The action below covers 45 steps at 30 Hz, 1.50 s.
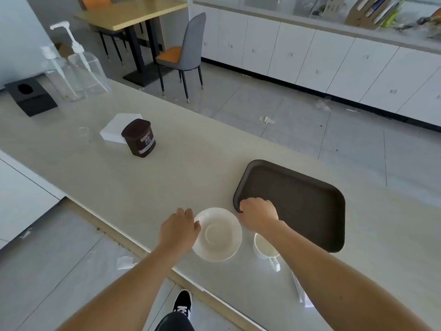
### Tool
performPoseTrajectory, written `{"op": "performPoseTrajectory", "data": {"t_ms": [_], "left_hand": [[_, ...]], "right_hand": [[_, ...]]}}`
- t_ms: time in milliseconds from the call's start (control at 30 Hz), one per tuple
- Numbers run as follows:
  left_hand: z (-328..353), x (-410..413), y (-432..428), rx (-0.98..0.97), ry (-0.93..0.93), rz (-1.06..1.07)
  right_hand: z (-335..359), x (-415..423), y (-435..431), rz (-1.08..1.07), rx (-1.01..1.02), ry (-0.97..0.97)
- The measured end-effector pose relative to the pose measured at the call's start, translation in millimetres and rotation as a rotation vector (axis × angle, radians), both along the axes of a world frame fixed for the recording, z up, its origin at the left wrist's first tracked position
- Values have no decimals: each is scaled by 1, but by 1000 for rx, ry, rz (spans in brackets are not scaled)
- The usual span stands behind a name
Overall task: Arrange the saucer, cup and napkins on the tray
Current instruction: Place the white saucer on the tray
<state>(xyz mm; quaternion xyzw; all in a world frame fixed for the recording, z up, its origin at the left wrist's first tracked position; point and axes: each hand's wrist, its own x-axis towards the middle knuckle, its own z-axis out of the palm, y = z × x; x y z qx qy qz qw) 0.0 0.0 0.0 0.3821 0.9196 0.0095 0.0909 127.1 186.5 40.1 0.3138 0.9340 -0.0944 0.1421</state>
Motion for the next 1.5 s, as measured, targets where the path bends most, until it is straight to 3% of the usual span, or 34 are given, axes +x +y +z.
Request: {"op": "performPoseTrajectory", "data": {"t_ms": [467, 667, 900, 1500], "left_hand": [[-10, 5, 1, 25, -286, 145], [-13, 1, 6, 117, -390, 240], [-3, -8, 20, 334, -510, 369], [20, -6, 155, 341, -451, 75]], "right_hand": [[-22, -7, -2, 16, -96, -212], [-22, -12, 1, 6, -117, -209], [-11, -16, 16, -153, -191, -96], [-3, 35, 103, -644, -294, 139]]}}
